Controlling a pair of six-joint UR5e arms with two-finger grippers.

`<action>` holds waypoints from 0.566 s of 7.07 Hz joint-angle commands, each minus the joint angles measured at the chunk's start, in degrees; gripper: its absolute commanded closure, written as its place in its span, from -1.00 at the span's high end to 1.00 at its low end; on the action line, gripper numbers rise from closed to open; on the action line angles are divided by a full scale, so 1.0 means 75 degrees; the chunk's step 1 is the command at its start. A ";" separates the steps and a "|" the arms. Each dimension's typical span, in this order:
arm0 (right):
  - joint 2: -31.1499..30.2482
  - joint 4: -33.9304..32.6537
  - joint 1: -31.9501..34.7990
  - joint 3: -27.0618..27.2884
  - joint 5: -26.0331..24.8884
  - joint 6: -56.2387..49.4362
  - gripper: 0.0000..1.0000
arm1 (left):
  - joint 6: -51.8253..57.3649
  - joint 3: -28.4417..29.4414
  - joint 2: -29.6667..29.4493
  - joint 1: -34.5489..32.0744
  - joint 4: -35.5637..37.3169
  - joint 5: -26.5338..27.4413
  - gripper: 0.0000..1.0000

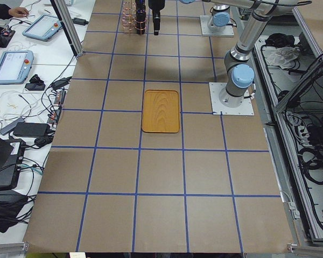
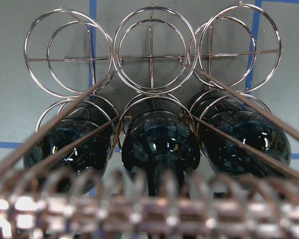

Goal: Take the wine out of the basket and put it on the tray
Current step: 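Close the right gripper on the middle dark wine bottle's neck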

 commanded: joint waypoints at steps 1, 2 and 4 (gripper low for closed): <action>0.0018 -0.0086 0.0000 0.0043 0.0025 0.0000 0.34 | 0.0000 0.0000 0.0000 0.0000 0.0004 0.0000 1.00; 0.0053 -0.0086 0.0000 0.0043 0.0153 0.0000 0.25 | 0.0000 0.0000 0.0000 0.0000 -0.0008 0.0000 1.00; 0.0053 -0.0074 0.0000 0.0043 0.0143 -0.0012 0.06 | 0.0000 0.0000 0.0000 0.0000 -0.0008 0.0000 1.00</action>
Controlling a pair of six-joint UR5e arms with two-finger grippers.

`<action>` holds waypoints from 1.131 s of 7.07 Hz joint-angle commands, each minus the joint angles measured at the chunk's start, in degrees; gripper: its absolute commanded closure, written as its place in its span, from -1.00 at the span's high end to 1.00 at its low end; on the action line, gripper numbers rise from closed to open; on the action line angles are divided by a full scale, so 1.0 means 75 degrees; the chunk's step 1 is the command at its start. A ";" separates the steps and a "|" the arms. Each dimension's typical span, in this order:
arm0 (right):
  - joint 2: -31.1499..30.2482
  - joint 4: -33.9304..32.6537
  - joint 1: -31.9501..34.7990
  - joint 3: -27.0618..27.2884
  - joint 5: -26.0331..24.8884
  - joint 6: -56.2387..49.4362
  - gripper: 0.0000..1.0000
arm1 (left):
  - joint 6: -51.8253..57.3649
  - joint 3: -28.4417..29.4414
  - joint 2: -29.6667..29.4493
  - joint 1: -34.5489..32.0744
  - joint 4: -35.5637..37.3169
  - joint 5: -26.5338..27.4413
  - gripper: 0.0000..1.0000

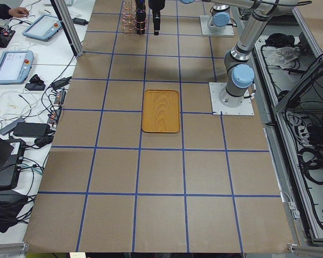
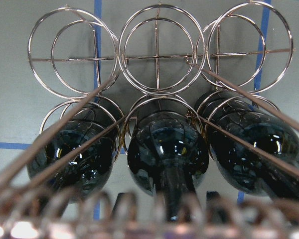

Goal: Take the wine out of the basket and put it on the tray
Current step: 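Close the right gripper on the middle dark wine bottle's neck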

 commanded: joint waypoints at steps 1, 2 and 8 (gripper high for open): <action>0.0017 0.0061 0.0000 0.0001 -0.0005 -0.0020 -0.24 | 0.0000 0.0000 -0.0004 -0.0005 0.0008 0.0000 1.00; 0.0017 0.0074 0.0000 0.0001 -0.0017 -0.0008 -0.51 | 0.0000 0.0000 -0.0004 -0.0005 0.0008 -0.0012 1.00; -0.0579 0.2056 0.0012 -0.1598 0.0402 0.0097 -0.85 | 0.0000 0.0000 -0.0004 -0.0005 -0.0003 0.0000 1.00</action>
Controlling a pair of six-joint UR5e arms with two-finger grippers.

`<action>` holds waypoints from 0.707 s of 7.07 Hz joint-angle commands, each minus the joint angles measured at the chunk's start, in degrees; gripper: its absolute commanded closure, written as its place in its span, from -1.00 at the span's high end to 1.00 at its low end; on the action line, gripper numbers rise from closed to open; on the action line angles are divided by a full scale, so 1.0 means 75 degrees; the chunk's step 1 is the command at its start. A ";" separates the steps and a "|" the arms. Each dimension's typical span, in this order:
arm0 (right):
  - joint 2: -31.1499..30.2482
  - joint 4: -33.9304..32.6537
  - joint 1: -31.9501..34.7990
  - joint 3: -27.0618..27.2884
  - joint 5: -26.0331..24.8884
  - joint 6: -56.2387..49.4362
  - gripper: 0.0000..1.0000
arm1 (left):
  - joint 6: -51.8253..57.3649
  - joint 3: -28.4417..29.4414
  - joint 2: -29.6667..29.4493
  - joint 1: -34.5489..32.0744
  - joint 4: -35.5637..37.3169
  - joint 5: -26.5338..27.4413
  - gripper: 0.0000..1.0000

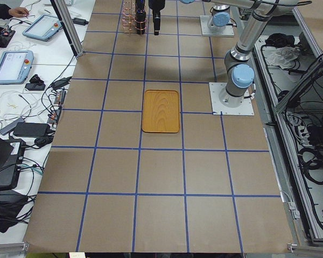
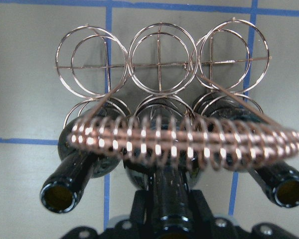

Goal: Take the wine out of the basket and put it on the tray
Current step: 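Close the right gripper on the middle dark wine bottle's neck, then lift the dark wine bottle out of the rack with the right gripper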

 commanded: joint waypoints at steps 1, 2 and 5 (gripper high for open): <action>-0.0492 0.1845 0.0018 -0.1224 0.0080 0.0048 -0.85 | 0.0000 0.0000 -0.0003 0.0000 -0.0012 0.0001 1.00; -0.0970 0.2259 0.0076 -0.1287 0.0079 0.0071 -0.85 | 0.0000 0.0000 0.0008 0.0000 -0.0001 0.0001 1.00; -0.1550 0.3131 0.1616 -0.1241 0.0195 0.2240 -0.89 | 0.0000 0.0000 -0.0003 0.0000 -0.0001 0.0001 1.00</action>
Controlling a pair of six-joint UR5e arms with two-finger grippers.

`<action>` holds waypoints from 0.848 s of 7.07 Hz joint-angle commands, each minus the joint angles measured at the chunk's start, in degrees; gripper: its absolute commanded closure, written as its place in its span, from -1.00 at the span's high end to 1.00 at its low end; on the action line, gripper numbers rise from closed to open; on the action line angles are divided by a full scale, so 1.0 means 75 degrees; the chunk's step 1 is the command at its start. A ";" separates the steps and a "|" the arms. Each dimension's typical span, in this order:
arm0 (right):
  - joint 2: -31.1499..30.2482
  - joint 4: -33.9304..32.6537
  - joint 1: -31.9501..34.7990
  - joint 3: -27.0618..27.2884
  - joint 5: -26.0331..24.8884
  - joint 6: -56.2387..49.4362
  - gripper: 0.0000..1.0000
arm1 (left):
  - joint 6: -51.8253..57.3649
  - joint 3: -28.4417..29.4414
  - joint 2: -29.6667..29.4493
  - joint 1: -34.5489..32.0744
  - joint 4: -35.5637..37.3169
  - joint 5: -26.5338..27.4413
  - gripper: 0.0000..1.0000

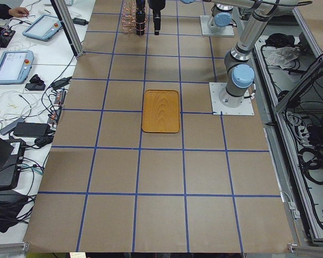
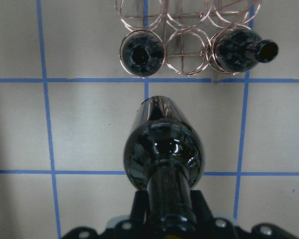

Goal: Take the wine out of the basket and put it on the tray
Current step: 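Lift the dark wine bottle out of the rack with the right gripper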

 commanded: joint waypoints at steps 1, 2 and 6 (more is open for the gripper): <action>0.0085 -0.0176 0.1693 0.0200 0.0094 0.1986 -0.93 | 0.0000 0.0000 -0.0005 0.0000 -0.0003 0.0000 1.00; 0.0342 -0.0852 0.2490 0.0515 0.0094 0.3028 -0.93 | 0.0000 -0.0012 -0.0005 0.0000 0.0008 0.0000 1.00; 0.1808 -0.2628 0.3588 0.0882 0.0140 0.4608 -0.89 | 0.0000 -0.0012 -0.0005 0.0000 0.0008 0.0000 1.00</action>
